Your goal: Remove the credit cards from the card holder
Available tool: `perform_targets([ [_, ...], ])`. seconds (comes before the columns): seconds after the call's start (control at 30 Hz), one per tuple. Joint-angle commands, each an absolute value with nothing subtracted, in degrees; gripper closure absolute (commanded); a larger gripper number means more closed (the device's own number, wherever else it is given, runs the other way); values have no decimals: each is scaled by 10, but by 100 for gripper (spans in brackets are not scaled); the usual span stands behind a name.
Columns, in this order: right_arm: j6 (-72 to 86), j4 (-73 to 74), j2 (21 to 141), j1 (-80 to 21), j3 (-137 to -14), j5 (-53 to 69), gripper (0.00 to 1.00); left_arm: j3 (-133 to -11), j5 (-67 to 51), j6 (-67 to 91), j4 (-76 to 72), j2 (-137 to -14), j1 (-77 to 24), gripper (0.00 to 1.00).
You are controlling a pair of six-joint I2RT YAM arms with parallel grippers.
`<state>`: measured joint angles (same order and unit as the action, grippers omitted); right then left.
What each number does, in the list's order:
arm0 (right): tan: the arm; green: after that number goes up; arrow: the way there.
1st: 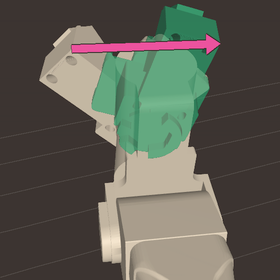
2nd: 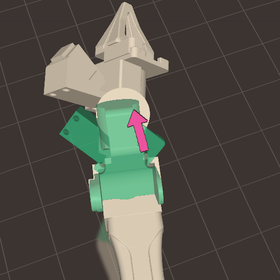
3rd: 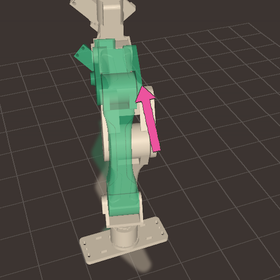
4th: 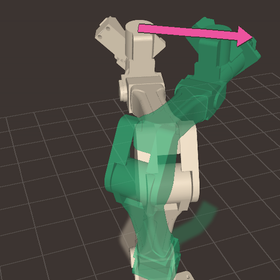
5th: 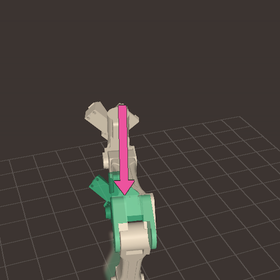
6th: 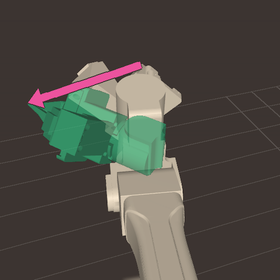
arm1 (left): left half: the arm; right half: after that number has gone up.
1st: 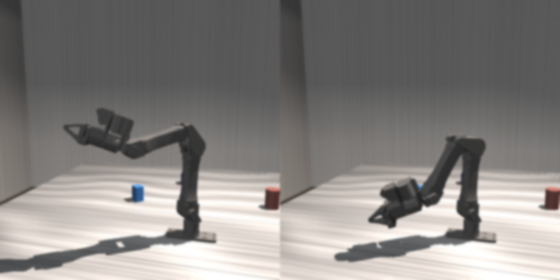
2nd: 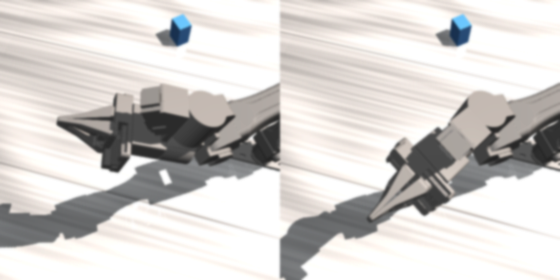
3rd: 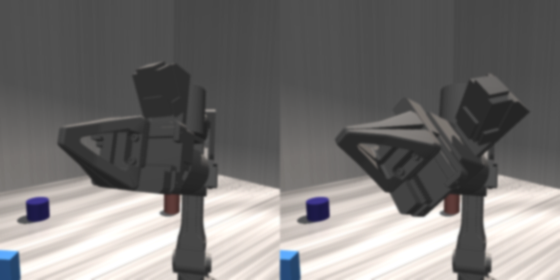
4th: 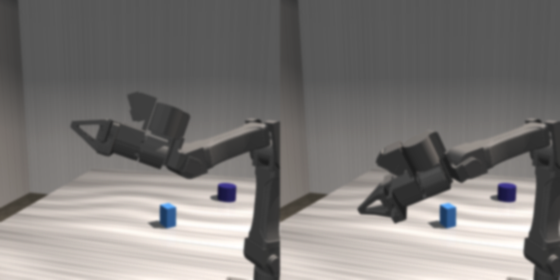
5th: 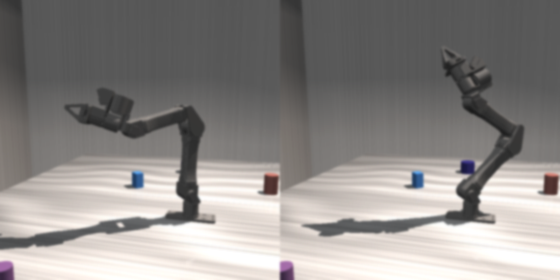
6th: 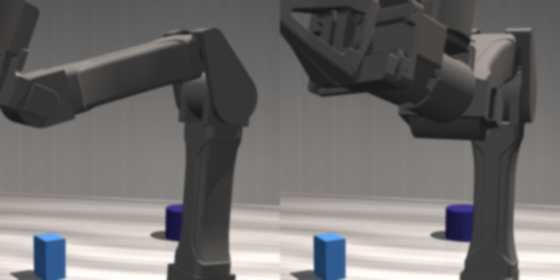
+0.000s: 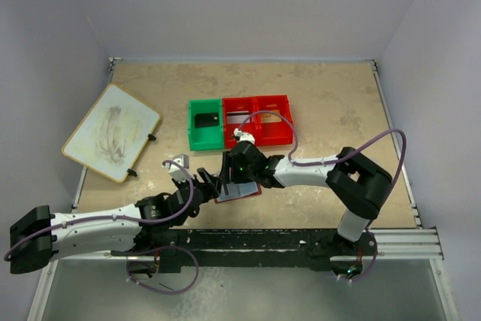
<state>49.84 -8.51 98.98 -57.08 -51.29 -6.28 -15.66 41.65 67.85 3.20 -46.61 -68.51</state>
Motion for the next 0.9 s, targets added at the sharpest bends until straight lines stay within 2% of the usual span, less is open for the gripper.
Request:
perform_targets([
  [0.0, 509, -78, 996, -569, -500, -58, 39, -134, 331, 679, -116, -478, -688, 34],
  [0.13, 505, -80, 987, -569, -499, -56, 38, -133, 332, 682, -130, -485, -688, 34],
  [0.4, 497, -91, 961, -569, -493, -39, 23, -171, 356, 678, -47, -509, -688, 36],
  [0.5, 497, -116, 942, -567, -477, -22, 23, -172, 361, 677, -41, -510, -688, 37],
  [0.63, 514, -177, 924, -544, -436, 16, 28, -179, 357, 668, -49, -528, -688, 41],
  [0.77, 543, -253, 916, -512, -376, 64, 41, -198, 352, 659, -61, -566, -688, 47],
  [0.87, 570, -309, 908, -501, -331, 84, 45, -217, 356, 651, -51, -595, -688, 51],
])
